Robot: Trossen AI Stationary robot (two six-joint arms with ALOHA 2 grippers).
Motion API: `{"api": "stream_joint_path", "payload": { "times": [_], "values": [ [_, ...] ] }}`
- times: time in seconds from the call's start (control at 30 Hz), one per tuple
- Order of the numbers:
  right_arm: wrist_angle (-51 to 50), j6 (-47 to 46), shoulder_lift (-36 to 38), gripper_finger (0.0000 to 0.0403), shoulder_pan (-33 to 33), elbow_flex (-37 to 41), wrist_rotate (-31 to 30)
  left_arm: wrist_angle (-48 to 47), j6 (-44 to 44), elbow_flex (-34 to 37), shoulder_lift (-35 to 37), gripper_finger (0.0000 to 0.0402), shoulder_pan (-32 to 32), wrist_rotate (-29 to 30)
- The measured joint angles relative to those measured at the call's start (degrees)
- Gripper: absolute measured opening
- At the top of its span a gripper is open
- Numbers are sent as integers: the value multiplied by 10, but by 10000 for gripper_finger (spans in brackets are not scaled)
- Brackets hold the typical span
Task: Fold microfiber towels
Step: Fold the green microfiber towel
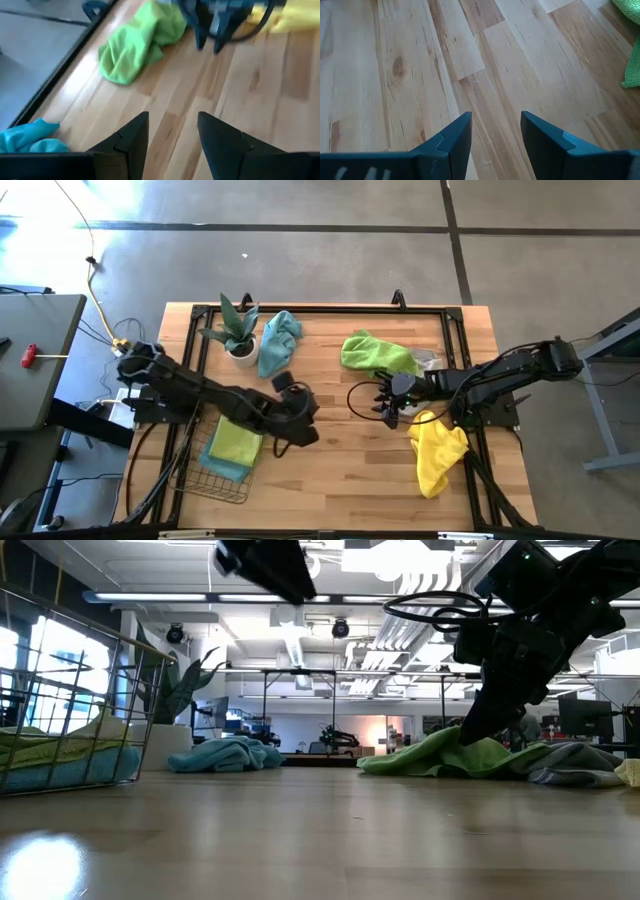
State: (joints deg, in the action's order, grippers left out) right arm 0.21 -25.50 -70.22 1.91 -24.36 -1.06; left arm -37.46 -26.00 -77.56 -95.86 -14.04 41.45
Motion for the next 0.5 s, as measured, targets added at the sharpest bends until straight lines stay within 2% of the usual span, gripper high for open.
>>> {"api": "stream_joint_path", "payload": {
  "times": [0.17, 0.5],
  "values": [
    [0, 0, 0, 161, 0, 0, 0, -35, -23, 1, -33, 159, 4, -39],
    [0, 0, 0, 161, 0, 0, 0, -34, -98, 1, -66, 159, -32, 11]
  ]
}}
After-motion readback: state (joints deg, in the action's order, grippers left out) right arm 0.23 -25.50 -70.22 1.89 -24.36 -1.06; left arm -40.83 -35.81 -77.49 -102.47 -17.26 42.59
